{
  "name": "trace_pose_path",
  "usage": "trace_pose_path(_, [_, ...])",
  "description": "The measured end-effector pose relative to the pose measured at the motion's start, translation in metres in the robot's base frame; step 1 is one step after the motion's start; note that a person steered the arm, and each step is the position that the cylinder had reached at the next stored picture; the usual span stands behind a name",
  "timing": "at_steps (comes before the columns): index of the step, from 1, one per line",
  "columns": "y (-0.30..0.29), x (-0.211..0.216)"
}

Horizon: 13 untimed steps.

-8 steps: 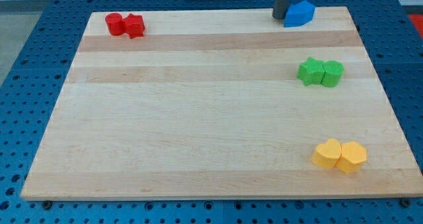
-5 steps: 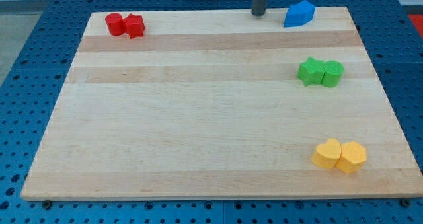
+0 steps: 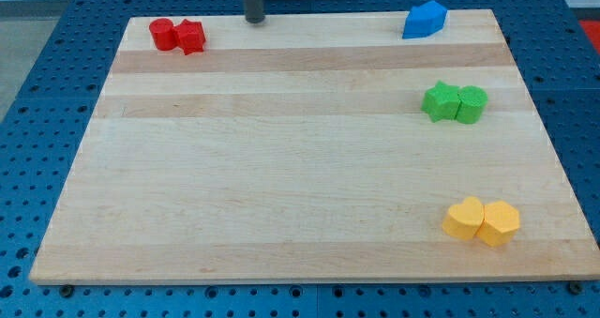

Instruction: Place the red circle parallel to the left of the green star

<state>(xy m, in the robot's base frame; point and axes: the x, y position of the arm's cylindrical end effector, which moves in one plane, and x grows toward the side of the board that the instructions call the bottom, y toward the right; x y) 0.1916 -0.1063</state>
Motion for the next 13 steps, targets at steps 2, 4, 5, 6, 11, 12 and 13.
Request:
trace_pose_path(2, [-0.078, -0.001])
trace_pose_path(4, [-0.142, 0.0])
trace_pose_path(5, [-0.151, 0.012])
trace_pose_path(6, [-0.151, 0.028])
trace_pose_path(11, [-0.14, 0.085])
trace_pose_path(12, [-0.14, 0.082])
trace_pose_path(13, [-0.14, 0.08])
